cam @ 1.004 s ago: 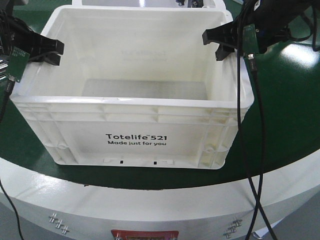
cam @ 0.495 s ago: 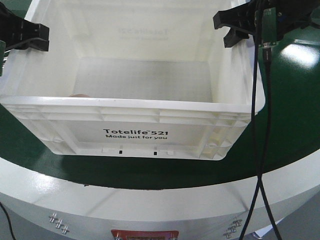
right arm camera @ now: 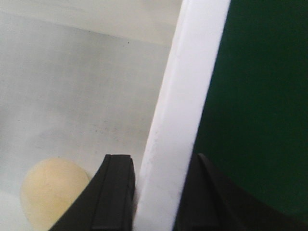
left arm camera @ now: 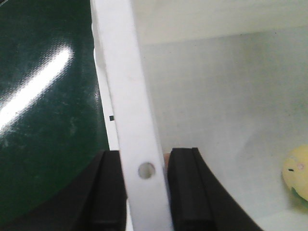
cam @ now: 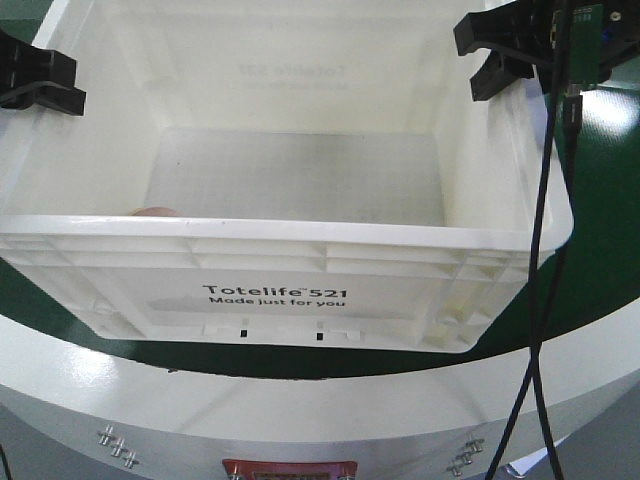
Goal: Place moving items into box and shelve
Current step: 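Lift the crate off the conveyor with both grippers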
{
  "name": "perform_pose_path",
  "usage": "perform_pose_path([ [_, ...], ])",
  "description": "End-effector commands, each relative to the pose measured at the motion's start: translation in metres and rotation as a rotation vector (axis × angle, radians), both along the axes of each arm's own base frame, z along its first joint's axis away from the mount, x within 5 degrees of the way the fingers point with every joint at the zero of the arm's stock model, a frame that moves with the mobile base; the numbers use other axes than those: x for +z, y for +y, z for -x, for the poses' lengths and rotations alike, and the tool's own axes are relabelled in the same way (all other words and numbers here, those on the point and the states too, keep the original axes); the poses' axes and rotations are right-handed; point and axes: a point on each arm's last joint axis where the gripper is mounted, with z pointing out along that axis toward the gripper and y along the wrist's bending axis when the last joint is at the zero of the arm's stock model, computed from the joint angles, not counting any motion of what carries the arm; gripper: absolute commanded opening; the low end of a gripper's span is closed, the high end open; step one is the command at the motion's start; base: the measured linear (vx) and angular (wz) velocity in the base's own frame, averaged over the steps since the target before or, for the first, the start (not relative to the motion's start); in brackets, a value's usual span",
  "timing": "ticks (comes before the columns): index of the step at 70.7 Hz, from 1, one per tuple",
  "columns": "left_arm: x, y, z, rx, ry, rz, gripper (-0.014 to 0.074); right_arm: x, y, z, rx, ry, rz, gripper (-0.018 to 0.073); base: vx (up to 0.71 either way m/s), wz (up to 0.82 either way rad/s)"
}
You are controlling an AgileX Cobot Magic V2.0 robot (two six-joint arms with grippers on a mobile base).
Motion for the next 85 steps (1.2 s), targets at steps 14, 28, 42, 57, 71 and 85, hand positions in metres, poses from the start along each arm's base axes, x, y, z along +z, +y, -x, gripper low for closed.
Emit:
perform_pose_path([
  [14, 0.0339, -0.0018, 0.0184, -0.011, -0.163, 0.035, -0.0020, 0.0373, -0.0019, 0.0221, 0.035, -0.151, -0.076, -0.0012, 0.00, 0.00],
  [28, 0.0370, -0.0015, 0.0215, -0.010, -0.178, 0.036, -0.0020, 0.0376, -0.0018, 0.0222, 0.037, -0.152, -0.078, -0.0012, 0.00, 0.00],
  [42, 0.0365, -0.0014, 0.0215, -0.010, -0.176, 0.036, -0.0020, 0.0373, -0.0019, 0.0226, 0.037, -0.147, -0.076, -0.0012, 0.00, 0.00],
  [57, 0.0365, -0.0014, 0.0215, -0.010, -0.176, 0.036, -0.0020, 0.0361, -0.0022, 0.0240, 0.040, -0.129, -0.070, -0.0012, 0.00, 0.00],
  [71, 0.0365, -0.0014, 0.0215, -0.010, -0.176, 0.036, -0.0020, 0.0361, -0.0022, 0.0240, 0.040, -0.129, -0.070, -0.0012, 0.00, 0.00],
  [85, 0.0365, -0.0012, 0.0214, -0.009, -0.176, 0.035, -0.0020, 0.0361, -0.0022, 0.0240, 0.040, -0.129, -0.070, -0.0012, 0.00, 0.00],
])
